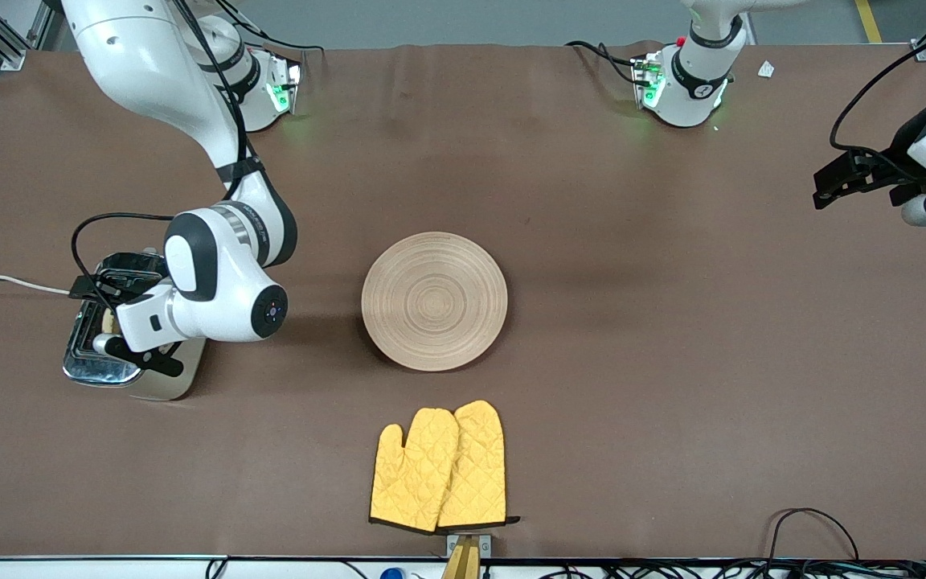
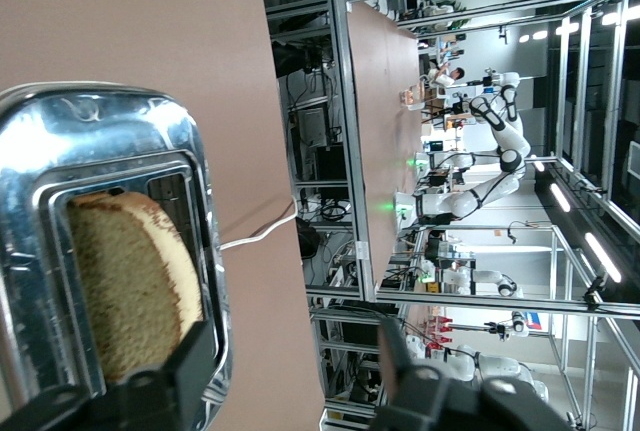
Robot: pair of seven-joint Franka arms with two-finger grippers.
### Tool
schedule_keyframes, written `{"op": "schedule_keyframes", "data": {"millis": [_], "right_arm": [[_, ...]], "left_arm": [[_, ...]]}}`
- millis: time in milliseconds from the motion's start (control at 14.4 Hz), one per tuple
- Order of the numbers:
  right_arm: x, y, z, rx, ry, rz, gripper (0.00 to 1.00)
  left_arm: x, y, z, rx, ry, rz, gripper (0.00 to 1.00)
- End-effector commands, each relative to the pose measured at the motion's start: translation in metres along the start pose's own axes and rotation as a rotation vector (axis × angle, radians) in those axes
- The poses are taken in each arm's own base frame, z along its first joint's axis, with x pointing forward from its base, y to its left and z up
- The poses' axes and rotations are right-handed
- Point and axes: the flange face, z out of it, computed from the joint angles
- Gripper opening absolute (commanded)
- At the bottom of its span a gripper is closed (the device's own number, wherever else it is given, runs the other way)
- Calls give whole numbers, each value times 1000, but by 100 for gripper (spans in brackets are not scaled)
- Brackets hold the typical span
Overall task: Move plate and put bread in toaster
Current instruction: 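Lower the bread into the toaster slot and open the right gripper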
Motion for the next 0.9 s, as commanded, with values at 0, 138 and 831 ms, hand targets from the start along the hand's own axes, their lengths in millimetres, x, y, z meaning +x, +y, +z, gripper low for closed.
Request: {"op": "schedule_keyframes", "data": {"millis": [0,138,831], "right_arm": [[-1,16,-14,141,-24,15,100],[1,34,-17,256,-55,31,100],[-11,213,-13,862,-230,99,100]], "left_arm": [[-5,3,-6,-5,-1,-8,100],[-5,4,-7,-5,1,-8,100],[-11,6,-15,-6,15,-5,100]]}}
